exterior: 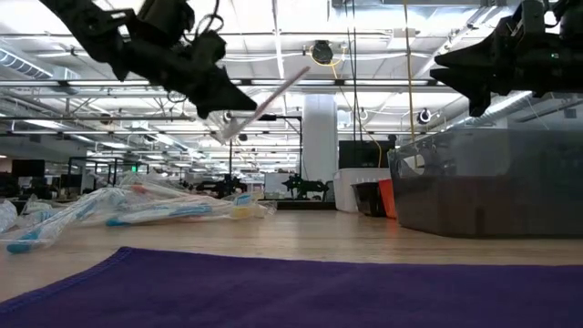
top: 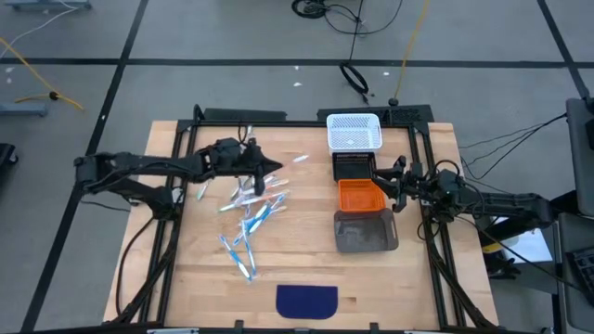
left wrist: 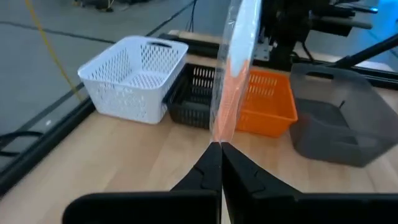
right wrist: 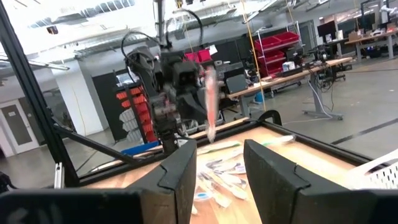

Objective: Pick & Place Toothbrushes
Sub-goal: Put the orange toothbrush into the black bin

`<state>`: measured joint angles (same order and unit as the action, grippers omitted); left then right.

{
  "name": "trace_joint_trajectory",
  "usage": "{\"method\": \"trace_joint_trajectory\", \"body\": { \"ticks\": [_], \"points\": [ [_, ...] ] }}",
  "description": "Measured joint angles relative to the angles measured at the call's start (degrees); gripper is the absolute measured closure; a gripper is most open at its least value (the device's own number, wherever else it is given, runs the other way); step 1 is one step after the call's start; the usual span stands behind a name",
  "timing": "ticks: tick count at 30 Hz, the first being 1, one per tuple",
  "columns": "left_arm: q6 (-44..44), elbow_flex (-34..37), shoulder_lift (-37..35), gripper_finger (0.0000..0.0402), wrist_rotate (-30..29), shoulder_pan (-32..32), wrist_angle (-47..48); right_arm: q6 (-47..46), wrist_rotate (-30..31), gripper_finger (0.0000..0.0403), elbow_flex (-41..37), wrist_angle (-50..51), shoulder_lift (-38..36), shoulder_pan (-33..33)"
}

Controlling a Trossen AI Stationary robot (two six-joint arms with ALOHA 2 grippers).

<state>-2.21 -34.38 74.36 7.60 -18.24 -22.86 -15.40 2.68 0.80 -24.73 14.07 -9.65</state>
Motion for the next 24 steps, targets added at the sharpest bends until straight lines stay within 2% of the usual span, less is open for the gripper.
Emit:
{"method": "trace_joint_trajectory", "body": {
  "ticks": [2,5,15,24],
  "points": [
    [-0.64,-0.58,2.99,0.0401,0.0,0.0,-4.13,0.0,-0.02,0.0277,0.0,-1.06,0.73,0.01],
    [-0.76,-4.18,7.65,0.0402,0.0,0.0,-4.86,0.0,-0.02,0.0277,0.0,-1.74,1.53,0.02],
    [-3.4,-22.49,26.77,0.0401,0.07,-0.13,-3.46,-0.42,-0.16,0.0277,0.0,-2.01,2.53,0.0],
    [-5.98,-38.25,39.23,0.0401,0.95,1.15,-1.83,-0.24,-1.4,0.0277,0.0,-2.03,2.53,0.02]
  ]
}}
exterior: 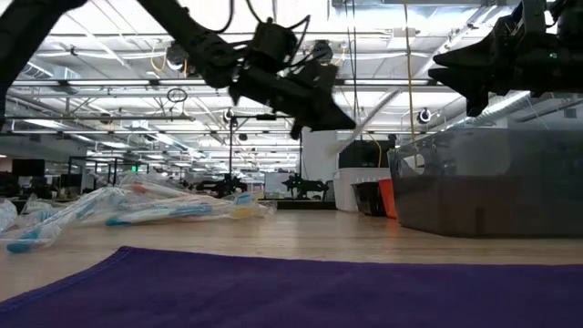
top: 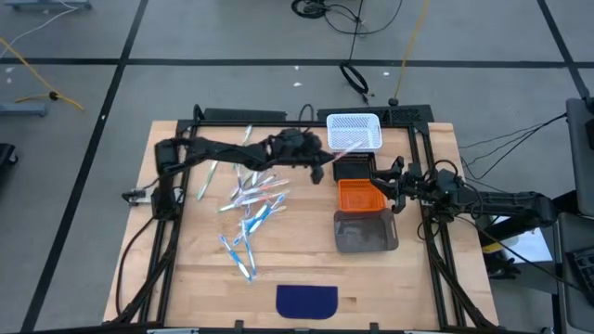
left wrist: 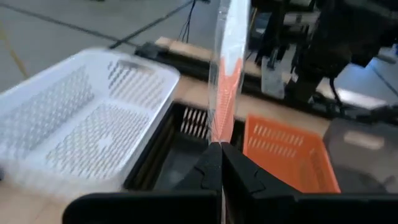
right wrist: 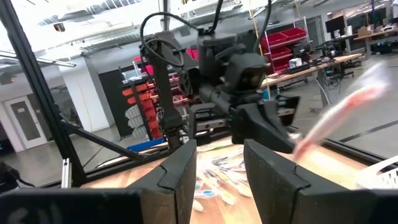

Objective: Pick & Place Toothbrushes
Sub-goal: Put the orange toothbrush into the black bin

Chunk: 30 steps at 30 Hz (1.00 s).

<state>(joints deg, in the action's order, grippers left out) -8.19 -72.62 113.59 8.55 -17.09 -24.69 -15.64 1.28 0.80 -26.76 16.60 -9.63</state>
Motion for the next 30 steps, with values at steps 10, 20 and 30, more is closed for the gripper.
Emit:
{"method": "trace_joint_trajectory", "body": {
  "ticks": [10,20,30],
  "points": [
    [-3.95,-11.58,7.29,0.0401,-4.04,0.98,3.93,0.28,0.04,0.0277,0.0,-0.09,0.0,0.0],
    [-9.58,-11.88,11.12,0.0401,-9.16,1.54,-1.37,1.34,0.06,0.0277,0.0,-0.6,0.04,0.0],
    [-11.64,-11.8,13.28,0.0401,-11.66,1.9,-5.61,1.36,0.07,0.0277,0.0,-0.87,0.37,0.0]
  ]
}}
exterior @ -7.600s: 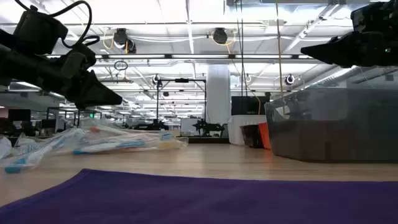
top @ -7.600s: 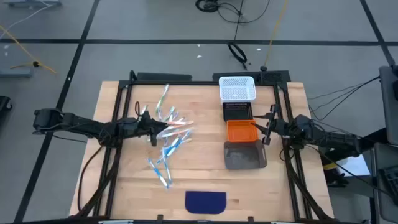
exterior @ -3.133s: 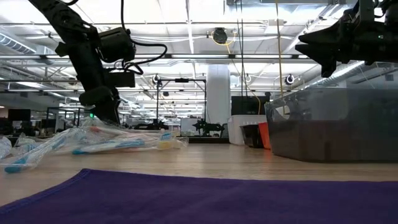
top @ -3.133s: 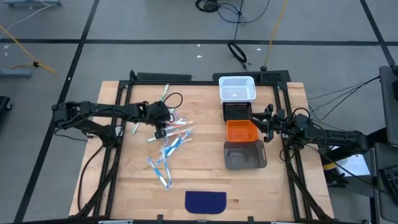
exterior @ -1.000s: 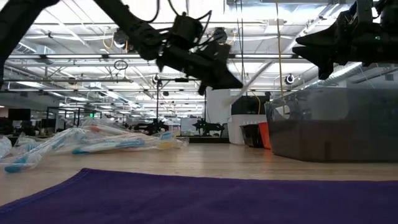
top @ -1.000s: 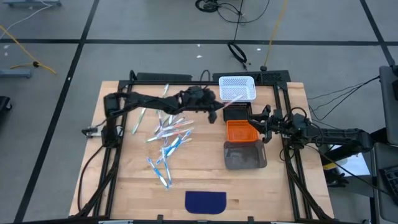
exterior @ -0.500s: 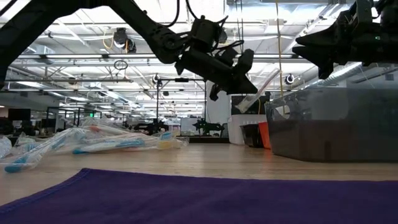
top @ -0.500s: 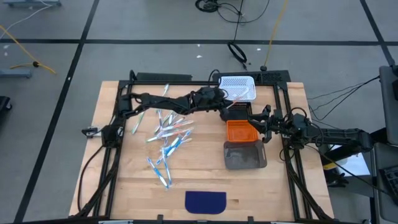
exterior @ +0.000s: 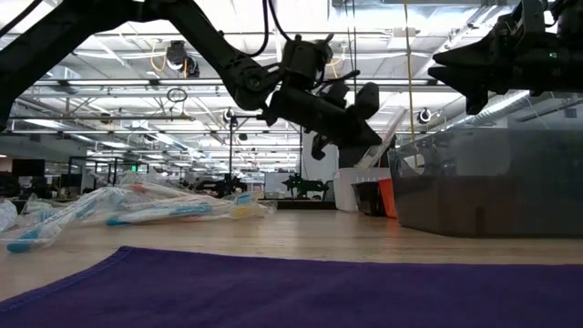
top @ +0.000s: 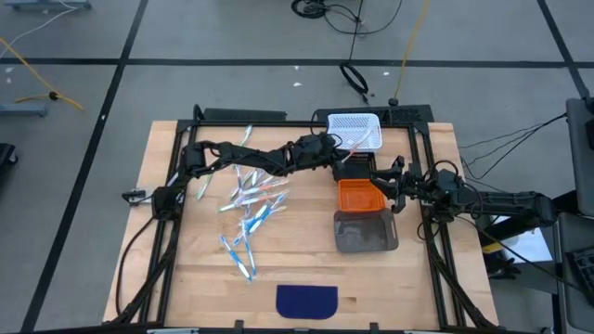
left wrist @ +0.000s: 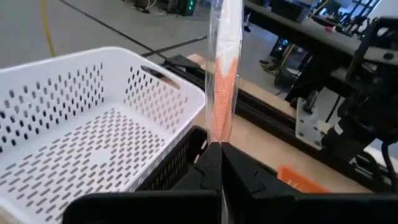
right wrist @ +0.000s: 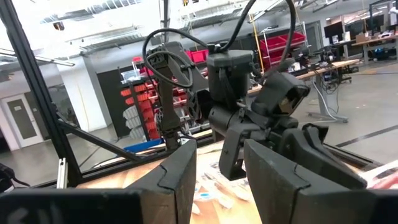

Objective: Pick & Place Toothbrushes
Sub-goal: Put the orange toothbrush into the black bin

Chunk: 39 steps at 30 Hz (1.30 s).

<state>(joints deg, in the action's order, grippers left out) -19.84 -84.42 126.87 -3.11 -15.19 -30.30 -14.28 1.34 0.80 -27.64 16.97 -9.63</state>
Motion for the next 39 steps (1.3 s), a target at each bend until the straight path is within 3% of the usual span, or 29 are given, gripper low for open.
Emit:
{"method": "trace_joint_trajectory", "body": {
  "ticks": [17,33,35,39],
  "points": [
    [1.96,0.0,-0.04,0.0399,-4.55,1.89,-1.21,0.0,0.02,0.0277,-0.01,0.0,0.0,0.0],
    [1.71,0.0,-0.04,0.0317,-4.44,2.0,-1.27,0.17,0.02,0.0277,0.0,0.02,0.0,0.0],
    [2.82,0.0,-0.08,0.0317,-2.69,1.98,-0.15,0.16,0.02,0.0277,-0.01,0.02,0.0,0.0],
    [5.74,0.0,-1.45,0.0316,7.49,1.72,5.34,0.0,-0.1,0.0277,0.0,0.07,0.0,0.0]
  ]
}}
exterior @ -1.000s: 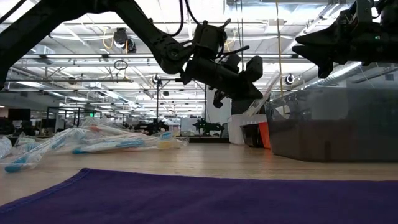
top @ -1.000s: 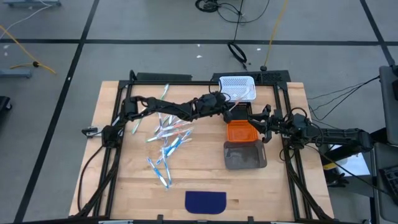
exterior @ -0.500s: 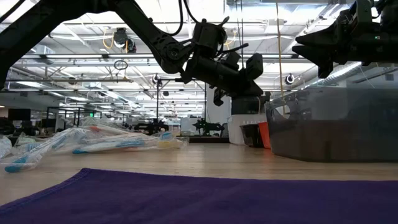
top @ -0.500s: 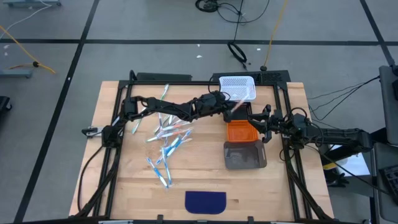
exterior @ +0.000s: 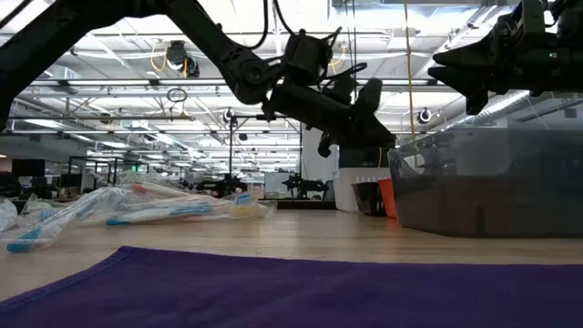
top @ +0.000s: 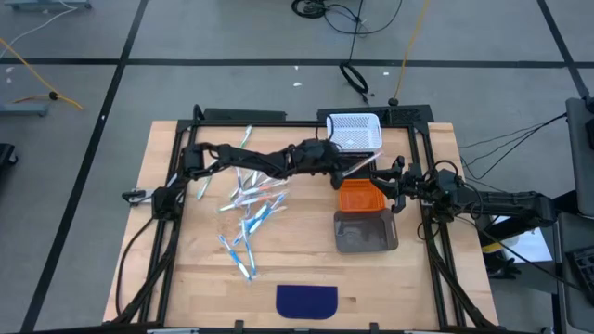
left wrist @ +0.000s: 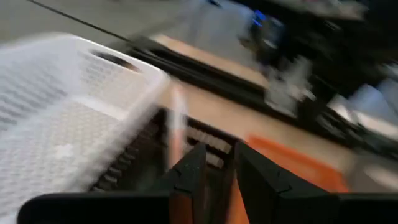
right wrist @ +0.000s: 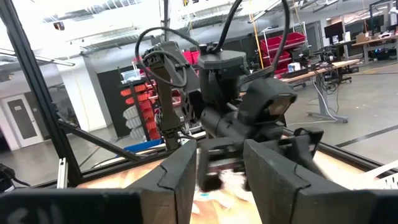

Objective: Pick & Place Toothbrushes
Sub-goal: Put the orange toothbrush into the black bin

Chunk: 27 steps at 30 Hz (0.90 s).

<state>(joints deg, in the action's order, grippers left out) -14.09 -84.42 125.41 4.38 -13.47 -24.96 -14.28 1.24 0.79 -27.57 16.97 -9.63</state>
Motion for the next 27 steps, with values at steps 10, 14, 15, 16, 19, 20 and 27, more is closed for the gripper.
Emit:
{"method": "trace_joint_trajectory", "body": {
  "ticks": [10,14,15,16,19,20,27],
  "points": [
    [8.74,0.0,-10.03,0.0316,1.35,2.1,38.66,-1.53,-0.03,0.0277,0.0,1.09,-0.01,0.0],
    [11.5,0.0,-13.39,0.0316,-6.07,4.66,56.68,-1.54,-0.05,0.0277,0.0,1.29,0.0,0.0],
    [11.39,0.04,-13.93,0.0316,-7.93,5.22,60.42,-1.53,-0.05,0.0277,0.0,1.33,0.01,0.0],
    [10.99,0.02,-14.22,0.0316,-9.92,5.8,63.93,-1.54,-0.07,0.0277,0.0,1.42,0.02,0.0],
    [10.27,0.43,-14.52,0.0316,-14.04,7.08,73.26,-1.53,-0.05,0.0277,0.0,1.65,0.02,0.0],
    [9.67,0.97,-14.52,0.0316,-14.65,7.37,74.86,-1.56,-0.05,0.0277,0.0,1.75,0.02,0.0],
    [6.95,6.76,-15.75,0.0316,-14.96,7.14,78.61,-2.02,-0.07,0.0277,0.0,2.66,0.02,0.0]
  ]
}}
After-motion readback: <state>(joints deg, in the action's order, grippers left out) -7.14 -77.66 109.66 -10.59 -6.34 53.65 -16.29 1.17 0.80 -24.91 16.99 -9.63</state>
